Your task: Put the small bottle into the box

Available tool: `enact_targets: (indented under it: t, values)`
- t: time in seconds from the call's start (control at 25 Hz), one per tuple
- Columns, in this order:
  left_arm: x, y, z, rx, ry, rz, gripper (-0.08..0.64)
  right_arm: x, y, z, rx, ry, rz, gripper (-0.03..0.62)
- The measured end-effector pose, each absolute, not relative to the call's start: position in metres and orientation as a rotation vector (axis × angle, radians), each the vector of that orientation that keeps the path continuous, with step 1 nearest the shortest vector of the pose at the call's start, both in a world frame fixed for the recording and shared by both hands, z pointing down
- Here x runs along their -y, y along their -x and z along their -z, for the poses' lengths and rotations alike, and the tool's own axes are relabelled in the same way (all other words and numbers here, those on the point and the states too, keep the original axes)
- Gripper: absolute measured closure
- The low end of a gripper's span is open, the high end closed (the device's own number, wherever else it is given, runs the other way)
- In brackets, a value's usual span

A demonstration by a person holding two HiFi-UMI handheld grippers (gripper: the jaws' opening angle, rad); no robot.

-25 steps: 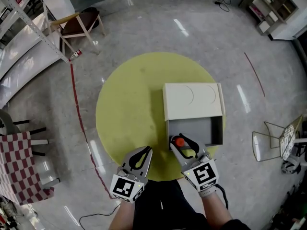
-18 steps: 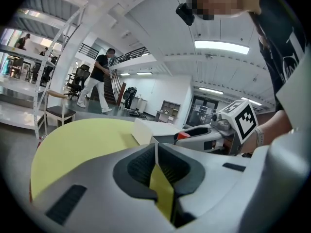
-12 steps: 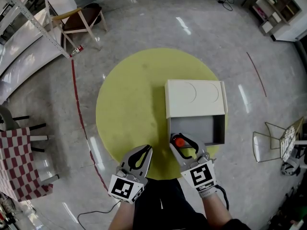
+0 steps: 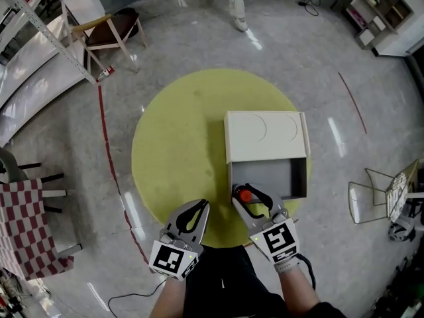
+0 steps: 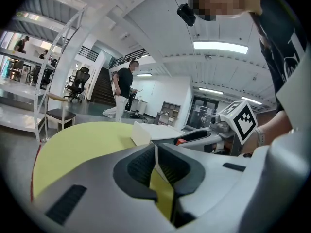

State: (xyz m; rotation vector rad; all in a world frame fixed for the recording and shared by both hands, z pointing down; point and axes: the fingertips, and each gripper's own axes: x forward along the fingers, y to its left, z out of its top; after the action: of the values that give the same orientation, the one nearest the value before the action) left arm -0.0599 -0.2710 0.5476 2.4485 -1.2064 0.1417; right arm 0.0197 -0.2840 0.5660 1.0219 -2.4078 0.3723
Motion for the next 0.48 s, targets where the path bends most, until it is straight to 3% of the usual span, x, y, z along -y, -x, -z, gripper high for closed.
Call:
enact_targets:
  t: [0.48]
  values:
    - [0.282, 0.049, -0.523, 1.197, -2.497, -0.141, 0.535, 0.285, -0.034, -0.529, 2.514, -1.069, -0.393, 0.436]
